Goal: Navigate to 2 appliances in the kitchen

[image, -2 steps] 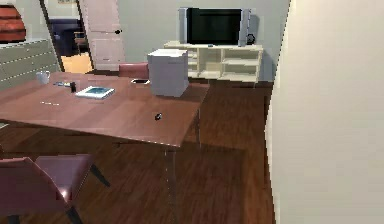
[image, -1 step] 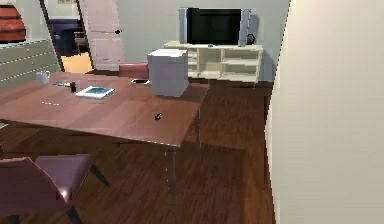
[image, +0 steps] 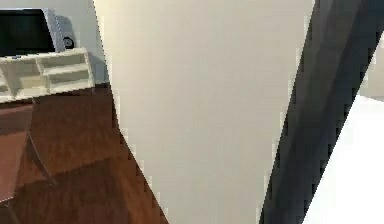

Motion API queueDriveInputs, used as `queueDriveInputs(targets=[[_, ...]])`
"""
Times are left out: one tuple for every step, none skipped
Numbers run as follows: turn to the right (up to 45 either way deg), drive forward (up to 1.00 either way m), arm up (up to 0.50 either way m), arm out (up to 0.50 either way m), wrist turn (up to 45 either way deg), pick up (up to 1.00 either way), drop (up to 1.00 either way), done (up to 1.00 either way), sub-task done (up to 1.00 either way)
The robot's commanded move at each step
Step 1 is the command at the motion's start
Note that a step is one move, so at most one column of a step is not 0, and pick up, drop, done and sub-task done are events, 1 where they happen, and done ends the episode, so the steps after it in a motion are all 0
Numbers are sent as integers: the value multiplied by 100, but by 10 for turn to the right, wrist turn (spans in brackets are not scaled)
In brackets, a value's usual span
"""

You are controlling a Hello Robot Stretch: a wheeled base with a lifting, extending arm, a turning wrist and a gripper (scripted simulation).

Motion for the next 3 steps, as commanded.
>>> queueDriveInputs(targets=[[-270,0,0,0,0,0,0,0,0],[0,100,0,0,0,0,0,0,0],[0,95,0,0,0,0,0,0,0]])
